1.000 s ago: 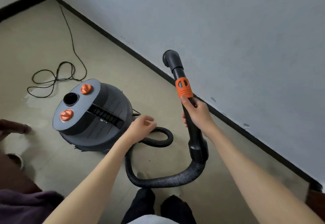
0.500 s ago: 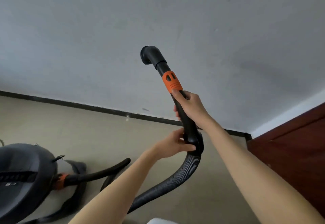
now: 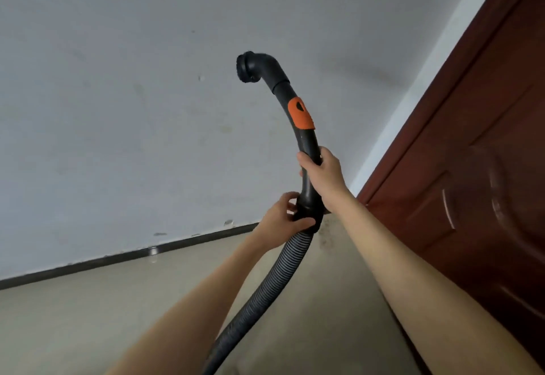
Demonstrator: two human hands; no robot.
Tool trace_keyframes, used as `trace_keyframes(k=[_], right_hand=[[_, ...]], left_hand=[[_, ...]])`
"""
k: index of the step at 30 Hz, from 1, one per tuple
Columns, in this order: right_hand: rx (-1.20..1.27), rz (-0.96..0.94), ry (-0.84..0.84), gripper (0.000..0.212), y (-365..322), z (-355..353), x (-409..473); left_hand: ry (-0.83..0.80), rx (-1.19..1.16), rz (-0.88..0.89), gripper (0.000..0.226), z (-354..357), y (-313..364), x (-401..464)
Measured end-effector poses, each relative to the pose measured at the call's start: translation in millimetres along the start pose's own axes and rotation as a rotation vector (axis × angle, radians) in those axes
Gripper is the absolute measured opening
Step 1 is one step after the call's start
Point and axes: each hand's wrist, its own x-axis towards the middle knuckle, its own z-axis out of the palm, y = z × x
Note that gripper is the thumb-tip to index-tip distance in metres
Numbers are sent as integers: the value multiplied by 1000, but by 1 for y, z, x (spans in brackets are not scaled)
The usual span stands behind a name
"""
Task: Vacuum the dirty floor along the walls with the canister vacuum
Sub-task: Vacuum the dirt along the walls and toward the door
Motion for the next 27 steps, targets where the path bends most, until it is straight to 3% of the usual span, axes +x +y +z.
trace_keyframes(k=[4,7,9,13,16,20,24,27], right_hand=[[363,9,15,3,-21,-40,38],[587,34,12,9,-28,-70,69],[689,41,25,12,-32,-87,83],[700,-15,126,10,-43,-115,102],[502,-54,290,8,-54,-129,118],[296,-43,498,20,-65,-144,149],[549,-76,419,22,-76,-173,169],[773,-80,298,18,-81,-192,173]], left_hand=[[-216,94,-4,48,-14,12,37],[-425,120,24,33,-40,34,75],[-469,189,37,33,-51,52,98],[-307,370,124,37,-30,82,135],[-170,535,217,45,-1,106,155],[26,495,298,45,26,141,177],[194,423,357,52,25,163,195],[200,445,431,56,27,176,200]])
